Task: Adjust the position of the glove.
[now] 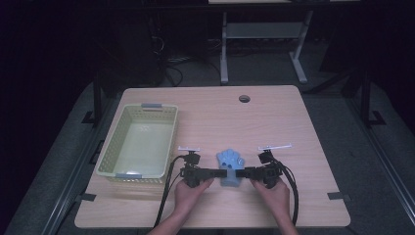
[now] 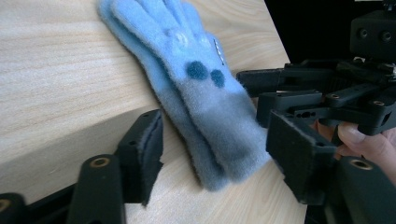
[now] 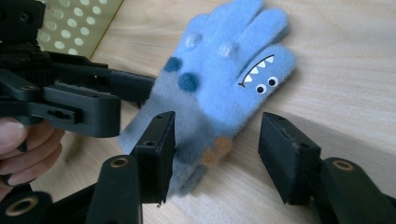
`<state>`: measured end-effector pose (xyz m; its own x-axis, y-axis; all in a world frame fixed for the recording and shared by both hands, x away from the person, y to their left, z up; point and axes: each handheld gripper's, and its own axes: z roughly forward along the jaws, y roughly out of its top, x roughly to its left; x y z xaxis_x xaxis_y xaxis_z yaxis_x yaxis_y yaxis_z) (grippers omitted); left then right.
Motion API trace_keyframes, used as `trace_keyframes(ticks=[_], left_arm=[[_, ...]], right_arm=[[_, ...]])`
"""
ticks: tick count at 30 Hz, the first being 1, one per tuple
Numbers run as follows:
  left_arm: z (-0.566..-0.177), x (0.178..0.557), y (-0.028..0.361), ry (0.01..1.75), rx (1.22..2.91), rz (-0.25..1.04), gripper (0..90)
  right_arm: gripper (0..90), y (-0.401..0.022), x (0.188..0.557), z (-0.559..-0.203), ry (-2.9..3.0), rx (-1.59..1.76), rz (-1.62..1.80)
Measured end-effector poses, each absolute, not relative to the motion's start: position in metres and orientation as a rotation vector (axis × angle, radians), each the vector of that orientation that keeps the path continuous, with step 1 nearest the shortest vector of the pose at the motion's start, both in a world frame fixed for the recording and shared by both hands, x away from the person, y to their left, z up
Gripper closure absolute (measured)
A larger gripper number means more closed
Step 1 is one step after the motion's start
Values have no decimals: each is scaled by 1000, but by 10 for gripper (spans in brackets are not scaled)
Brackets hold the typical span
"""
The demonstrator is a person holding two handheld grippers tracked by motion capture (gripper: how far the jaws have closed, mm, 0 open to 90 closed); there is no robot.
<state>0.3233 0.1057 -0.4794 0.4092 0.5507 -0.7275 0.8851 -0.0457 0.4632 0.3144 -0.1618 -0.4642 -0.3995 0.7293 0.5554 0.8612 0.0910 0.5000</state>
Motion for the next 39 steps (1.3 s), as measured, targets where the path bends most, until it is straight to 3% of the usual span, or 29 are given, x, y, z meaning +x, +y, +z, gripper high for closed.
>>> trace_keyframes(ticks=[17,39], left_arm=[[-485,325,99,1234,1750,-474,587],[-491,332,98,1220,1735,-523,689]], right_arm=[[551,-152,311,-470,-2160,-1623,-1199],[734,-148,312,-476,-2094,-1587,-1261]])
